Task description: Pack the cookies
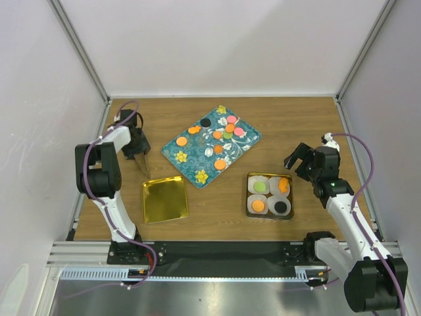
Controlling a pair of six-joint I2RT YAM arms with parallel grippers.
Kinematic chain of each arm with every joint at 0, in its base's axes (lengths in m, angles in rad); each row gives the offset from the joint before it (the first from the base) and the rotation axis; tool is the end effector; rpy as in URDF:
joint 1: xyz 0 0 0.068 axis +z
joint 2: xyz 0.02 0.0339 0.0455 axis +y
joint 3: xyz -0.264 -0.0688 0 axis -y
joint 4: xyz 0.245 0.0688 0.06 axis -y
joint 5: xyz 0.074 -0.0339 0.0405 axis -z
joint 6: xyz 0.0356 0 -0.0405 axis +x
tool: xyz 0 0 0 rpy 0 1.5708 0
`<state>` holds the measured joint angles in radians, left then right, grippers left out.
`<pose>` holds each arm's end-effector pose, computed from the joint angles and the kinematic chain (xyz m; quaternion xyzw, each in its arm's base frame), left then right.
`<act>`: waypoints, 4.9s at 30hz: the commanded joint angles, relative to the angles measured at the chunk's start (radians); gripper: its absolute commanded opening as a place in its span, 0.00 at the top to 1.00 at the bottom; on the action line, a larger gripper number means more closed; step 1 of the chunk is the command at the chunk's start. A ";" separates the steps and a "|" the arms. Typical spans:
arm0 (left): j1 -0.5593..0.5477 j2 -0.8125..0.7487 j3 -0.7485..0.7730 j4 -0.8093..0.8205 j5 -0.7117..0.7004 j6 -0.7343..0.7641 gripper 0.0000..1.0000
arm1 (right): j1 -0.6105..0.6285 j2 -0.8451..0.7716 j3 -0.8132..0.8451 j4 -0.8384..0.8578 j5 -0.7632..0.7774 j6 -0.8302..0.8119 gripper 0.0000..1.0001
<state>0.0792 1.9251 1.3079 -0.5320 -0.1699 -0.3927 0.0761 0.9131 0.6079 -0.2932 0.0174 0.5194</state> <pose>0.3891 0.0369 0.1687 -0.2450 0.9432 0.0494 0.2189 0.2003 0.0147 0.2443 0.1983 0.8616 0.1297 0.4489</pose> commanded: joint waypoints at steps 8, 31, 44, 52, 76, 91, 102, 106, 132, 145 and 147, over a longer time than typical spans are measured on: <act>0.011 -0.017 0.079 0.023 0.004 0.005 0.16 | -0.004 0.009 0.013 0.031 -0.005 -0.016 0.00; -0.174 -0.635 -0.321 0.062 -0.033 -0.127 0.11 | 0.002 -0.002 0.018 0.034 -0.068 -0.041 0.00; -0.233 -0.920 -0.624 -0.005 -0.037 -0.158 0.18 | 0.093 0.013 0.039 0.023 0.012 -0.084 0.03; -0.233 -1.005 -0.780 0.018 -0.128 -0.317 0.25 | 0.155 0.021 0.064 0.012 0.015 -0.108 0.03; -0.180 -0.770 -0.791 0.128 -0.166 -0.348 0.53 | 0.203 0.067 0.073 0.012 0.036 -0.113 0.04; -0.179 -0.606 -0.679 0.061 -0.158 -0.265 0.80 | 0.221 0.078 0.082 0.005 0.049 -0.117 0.04; -0.176 -0.473 -0.552 -0.037 -0.166 -0.180 0.94 | 0.221 0.073 0.081 0.005 0.042 -0.114 0.04; -0.170 -0.446 -0.481 -0.089 -0.190 -0.104 1.00 | 0.222 0.070 0.079 0.006 0.046 -0.114 0.03; -0.208 -0.741 -0.446 -0.168 0.079 -0.015 1.00 | 0.326 0.092 0.141 -0.029 0.052 -0.118 0.03; -0.225 -0.854 -0.383 -0.203 0.197 -0.020 1.00 | 0.517 0.205 0.262 0.014 -0.002 -0.065 0.03; -0.248 -0.854 -0.371 -0.197 0.230 -0.037 1.00 | 0.565 0.233 0.282 0.034 -0.008 -0.064 0.03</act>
<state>-0.1387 1.0954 0.8795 -0.7509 -0.0307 -0.4110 0.5953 1.1145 0.8253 -0.3122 0.0307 0.4419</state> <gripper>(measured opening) 0.024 0.971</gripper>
